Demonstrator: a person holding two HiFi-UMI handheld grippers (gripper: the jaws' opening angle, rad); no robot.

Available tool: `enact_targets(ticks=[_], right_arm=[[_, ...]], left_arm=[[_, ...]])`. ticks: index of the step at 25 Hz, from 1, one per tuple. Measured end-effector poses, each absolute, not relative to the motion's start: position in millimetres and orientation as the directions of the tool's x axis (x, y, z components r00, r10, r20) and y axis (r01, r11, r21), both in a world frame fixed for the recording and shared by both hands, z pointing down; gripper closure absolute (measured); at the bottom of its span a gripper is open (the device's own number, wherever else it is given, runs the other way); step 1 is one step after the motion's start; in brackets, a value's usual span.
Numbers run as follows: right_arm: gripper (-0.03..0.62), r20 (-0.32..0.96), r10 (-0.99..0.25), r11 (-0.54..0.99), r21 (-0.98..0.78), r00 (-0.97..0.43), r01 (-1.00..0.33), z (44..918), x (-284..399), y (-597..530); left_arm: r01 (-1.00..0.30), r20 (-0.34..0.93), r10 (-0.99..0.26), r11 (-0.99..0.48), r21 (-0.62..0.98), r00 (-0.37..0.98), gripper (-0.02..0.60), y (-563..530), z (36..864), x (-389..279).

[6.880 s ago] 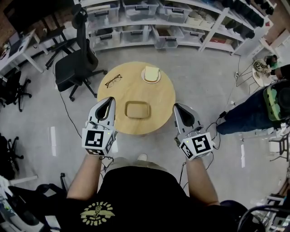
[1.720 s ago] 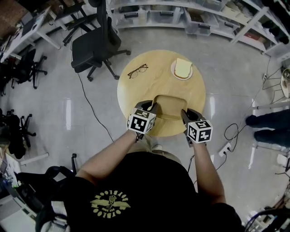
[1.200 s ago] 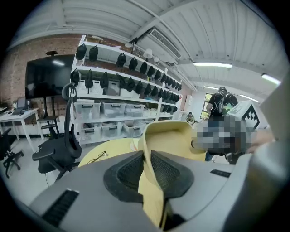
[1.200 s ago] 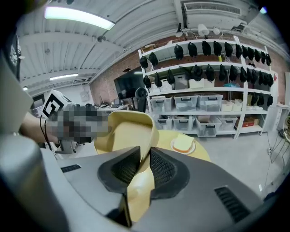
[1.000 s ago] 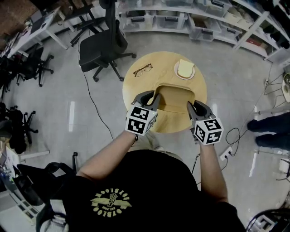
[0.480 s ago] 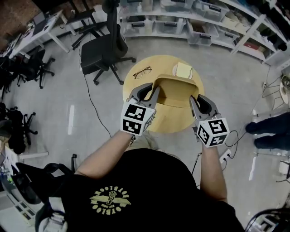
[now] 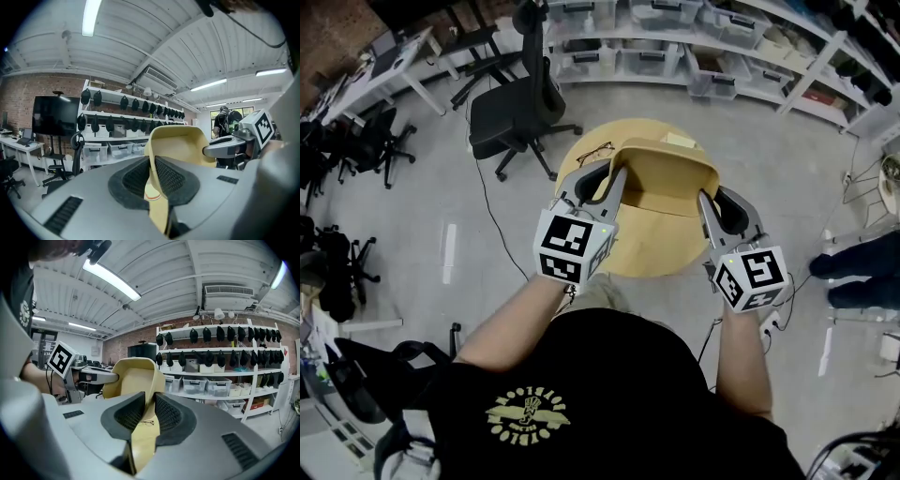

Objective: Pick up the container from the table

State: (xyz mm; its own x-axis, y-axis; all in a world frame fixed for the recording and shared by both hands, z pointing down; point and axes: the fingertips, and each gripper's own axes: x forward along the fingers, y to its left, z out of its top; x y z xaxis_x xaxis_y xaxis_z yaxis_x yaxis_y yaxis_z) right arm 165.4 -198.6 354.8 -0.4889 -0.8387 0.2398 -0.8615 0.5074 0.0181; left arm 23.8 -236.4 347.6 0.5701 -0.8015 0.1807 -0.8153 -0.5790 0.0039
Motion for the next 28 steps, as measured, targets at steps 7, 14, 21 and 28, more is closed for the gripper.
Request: enact_targets(ticks=[7, 14, 21, 28], right_arm=[[0.513, 0.200, -0.854, 0.499, 0.054, -0.481, -0.865, 333.3, 165.2, -194.2], [0.514, 0.190, -0.859, 0.493, 0.056, -0.475, -0.869, 327.9, 169.7, -187.0], [0.514, 0.194, -0.858, 0.492, 0.047, -0.476, -0.869, 331.1, 169.4, -180.3], [0.514, 0.201, -0.855, 0.496, 0.046, -0.478, -0.867, 334.0, 164.3, -177.1]], left_arm=[[-0.818, 0.129, -0.813, -0.575, -0.019, 0.568, 0.534, -230.7, 321.6, 23.2], [-0.814, 0.114, -0.811, -0.580, -0.028, 0.574, 0.534, -222.3, 313.3, 27.5], [-0.811, 0.121, -0.808, -0.584, -0.030, 0.577, 0.534, -215.0, 315.5, 27.2], [-0.810, 0.127, -0.807, -0.585, -0.033, 0.577, 0.534, -211.7, 317.9, 22.4]])
